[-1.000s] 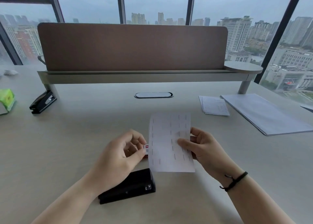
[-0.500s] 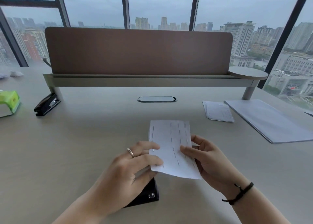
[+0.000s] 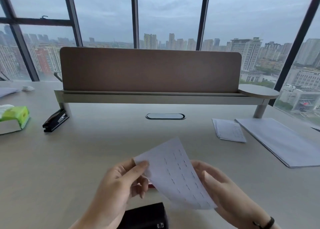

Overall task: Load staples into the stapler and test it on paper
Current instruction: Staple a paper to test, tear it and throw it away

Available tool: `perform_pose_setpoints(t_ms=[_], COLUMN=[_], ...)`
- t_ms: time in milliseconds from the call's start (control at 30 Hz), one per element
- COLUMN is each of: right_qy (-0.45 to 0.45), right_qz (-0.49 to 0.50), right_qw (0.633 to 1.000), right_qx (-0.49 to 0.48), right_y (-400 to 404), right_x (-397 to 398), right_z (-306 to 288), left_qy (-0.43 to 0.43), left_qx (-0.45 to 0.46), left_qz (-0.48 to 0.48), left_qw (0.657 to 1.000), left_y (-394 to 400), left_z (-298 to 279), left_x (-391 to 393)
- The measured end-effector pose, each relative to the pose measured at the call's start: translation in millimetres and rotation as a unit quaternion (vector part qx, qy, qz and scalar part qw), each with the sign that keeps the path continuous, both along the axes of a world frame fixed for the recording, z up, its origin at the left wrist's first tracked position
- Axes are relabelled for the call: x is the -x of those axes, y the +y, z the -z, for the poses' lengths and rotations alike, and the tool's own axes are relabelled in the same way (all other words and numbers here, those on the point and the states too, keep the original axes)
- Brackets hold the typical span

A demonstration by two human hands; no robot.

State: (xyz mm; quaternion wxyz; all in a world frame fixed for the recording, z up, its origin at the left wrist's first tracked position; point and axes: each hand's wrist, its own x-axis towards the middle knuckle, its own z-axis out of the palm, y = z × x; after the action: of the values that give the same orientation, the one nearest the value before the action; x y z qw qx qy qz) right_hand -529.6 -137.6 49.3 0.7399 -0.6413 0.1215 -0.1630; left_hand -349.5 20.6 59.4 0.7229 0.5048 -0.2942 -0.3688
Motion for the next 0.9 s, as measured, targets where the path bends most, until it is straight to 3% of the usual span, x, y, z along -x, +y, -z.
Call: perform_pose_setpoints(t_ms=[167,467,700,900], right_qy=[0.023,0.031,0.023,0.007], right_qz=[-0.008,0.088,0.134,0.239], right_qw=[0.999,0.994,0.984,0.969], right_qx=[0.037,0.054,0.111,0.061], right_y=[1,5,20,38], right_x=[-2,7,72,161], right_z=[-1,-14,-21,-10], left_qy=[0.073,0.121,0.085,0.062], left_qx=[-0.028,-0.067,-0.071,-0.106], left_qz=[-0.004,0.065,0.154,0.205], left_qw=[0.997,0.988,0.982,0.971], left_y=[1,7,4,-10], left_z=[-4,-15,-26,-28], left_x=[-1,7,40,113])
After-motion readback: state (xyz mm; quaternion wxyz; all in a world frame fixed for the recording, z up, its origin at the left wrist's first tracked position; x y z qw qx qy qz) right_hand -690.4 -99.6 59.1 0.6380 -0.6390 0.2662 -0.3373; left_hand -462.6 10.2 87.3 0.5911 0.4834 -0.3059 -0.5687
